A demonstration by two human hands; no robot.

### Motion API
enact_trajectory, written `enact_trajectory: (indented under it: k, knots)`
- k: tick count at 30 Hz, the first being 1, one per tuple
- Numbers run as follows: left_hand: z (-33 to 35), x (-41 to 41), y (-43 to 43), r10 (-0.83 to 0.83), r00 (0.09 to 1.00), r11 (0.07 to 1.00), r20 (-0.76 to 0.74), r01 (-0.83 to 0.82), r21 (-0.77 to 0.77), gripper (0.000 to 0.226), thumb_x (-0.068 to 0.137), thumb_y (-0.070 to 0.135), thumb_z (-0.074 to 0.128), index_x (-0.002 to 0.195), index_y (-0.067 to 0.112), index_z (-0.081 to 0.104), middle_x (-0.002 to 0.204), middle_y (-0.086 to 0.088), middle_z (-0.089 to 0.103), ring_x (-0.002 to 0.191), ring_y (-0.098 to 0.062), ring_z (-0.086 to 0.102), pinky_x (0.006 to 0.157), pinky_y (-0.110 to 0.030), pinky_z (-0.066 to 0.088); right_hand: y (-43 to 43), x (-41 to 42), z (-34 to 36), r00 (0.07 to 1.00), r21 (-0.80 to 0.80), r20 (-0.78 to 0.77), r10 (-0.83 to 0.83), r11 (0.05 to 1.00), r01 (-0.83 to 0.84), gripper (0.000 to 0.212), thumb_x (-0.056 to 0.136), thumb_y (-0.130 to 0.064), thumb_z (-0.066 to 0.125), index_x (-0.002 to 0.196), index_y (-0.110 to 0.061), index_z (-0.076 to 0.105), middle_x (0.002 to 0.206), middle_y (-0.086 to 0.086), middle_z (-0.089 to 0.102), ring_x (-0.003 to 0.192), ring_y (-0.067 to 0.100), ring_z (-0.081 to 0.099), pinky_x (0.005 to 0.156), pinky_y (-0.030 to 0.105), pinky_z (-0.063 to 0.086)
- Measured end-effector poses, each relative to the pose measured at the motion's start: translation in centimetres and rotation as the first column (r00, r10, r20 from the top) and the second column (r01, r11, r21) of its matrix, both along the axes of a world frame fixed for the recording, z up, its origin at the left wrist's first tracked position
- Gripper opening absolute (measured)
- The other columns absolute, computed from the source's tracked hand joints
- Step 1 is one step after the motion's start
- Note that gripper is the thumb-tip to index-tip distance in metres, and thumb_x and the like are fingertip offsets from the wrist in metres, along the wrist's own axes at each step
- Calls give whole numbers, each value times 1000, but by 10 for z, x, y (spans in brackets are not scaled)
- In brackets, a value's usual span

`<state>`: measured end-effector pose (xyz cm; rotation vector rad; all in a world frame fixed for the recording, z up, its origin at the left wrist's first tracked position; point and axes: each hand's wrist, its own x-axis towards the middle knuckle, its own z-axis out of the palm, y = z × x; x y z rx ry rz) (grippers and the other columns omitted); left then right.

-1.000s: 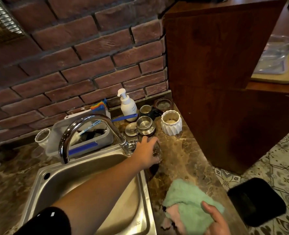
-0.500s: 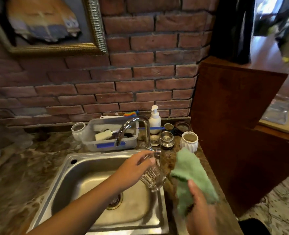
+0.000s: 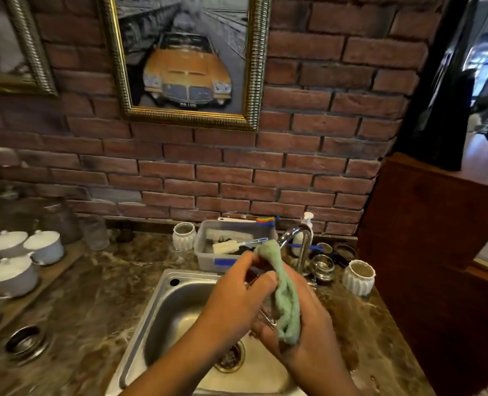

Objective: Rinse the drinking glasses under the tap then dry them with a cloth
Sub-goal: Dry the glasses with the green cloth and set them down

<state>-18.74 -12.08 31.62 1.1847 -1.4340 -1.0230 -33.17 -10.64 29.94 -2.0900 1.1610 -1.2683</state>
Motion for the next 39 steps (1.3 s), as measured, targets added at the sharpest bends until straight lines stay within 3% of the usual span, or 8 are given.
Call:
enact_trajectory:
  k: [5, 9, 13, 20, 26, 32, 36, 39]
  knots:
    - [17, 32, 22, -43, 994, 984, 96, 59, -167, 34, 76, 52, 53, 104, 35, 61, 90, 15, 67, 84, -4, 65, 73, -25, 55, 19, 24, 20, 838, 389, 530, 130, 841, -377, 64, 57, -33, 83, 119, -29, 67, 109, 0, 76, 98, 17, 74, 73, 23, 59]
    - [21, 52, 28, -120, 961, 938, 249, 191, -288, 41, 78, 54, 50, 115, 37, 58, 88, 21, 59, 78, -3, 58, 67, -19, 47, 31, 30, 16, 525, 422, 849, 63, 516, -745, 64, 65, -14, 79, 127, -10, 63, 125, 27, 66, 114, 41, 65, 85, 45, 59]
    - [13, 64, 24, -161, 923, 918, 350, 270, -290, 49, 81, 56, 45, 127, 40, 53, 112, 11, 53, 100, -10, 57, 82, -28, 50, 31, 32, 8, 536, 423, 840, 83, 519, -743, 59, 69, -8, 79, 125, -10, 64, 128, 31, 62, 118, 46, 61, 97, 56, 52]
    - [5, 50, 13, -69, 959, 997, 275, 57, 52, 40, 94, 55, 45, 130, 39, 51, 130, 11, 45, 119, -4, 51, 88, -13, 49, 20, 39, 4, 984, 283, 162, 68, 952, -113, 66, 75, -9, 84, 129, -35, 54, 120, -20, 67, 112, 0, 63, 91, 13, 50]
    - [0, 44, 1, -63, 991, 980, 115, 40, 193, 23, 103, 43, 47, 111, 27, 61, 95, 9, 67, 87, -6, 64, 82, -32, 54, 14, 44, -11, 909, -44, -401, -114, 994, 105, 95, 69, -43, 78, 150, -33, 28, 135, -20, 37, 117, -5, 40, 92, 6, 35]
    - [20, 40, 29, 13, 990, 986, 142, 11, -166, 31, 84, 50, 56, 113, 40, 52, 97, 13, 67, 92, 0, 64, 78, -21, 54, 17, 34, 13, 997, 265, 57, 52, 962, -65, 85, 61, -13, 87, 131, -41, 47, 114, -31, 67, 110, -14, 59, 85, 1, 44]
    - [27, 48, 35, -165, 963, 929, 212, 224, -294, 48, 78, 53, 55, 123, 42, 44, 98, 9, 57, 89, -11, 59, 74, -33, 55, 28, 23, 28, 780, 479, 576, 246, 671, -566, 70, 57, -10, 84, 124, -18, 63, 118, 10, 73, 109, 26, 70, 82, 29, 58]
    - [20, 52, 35, -233, 938, 898, 256, 309, -313, 47, 81, 50, 56, 125, 38, 45, 100, 7, 56, 84, -12, 55, 71, -38, 52, 35, 19, 18, 670, 504, 726, 152, 546, -669, 81, 47, -21, 81, 124, -6, 60, 113, 13, 75, 103, 24, 73, 74, 25, 60]
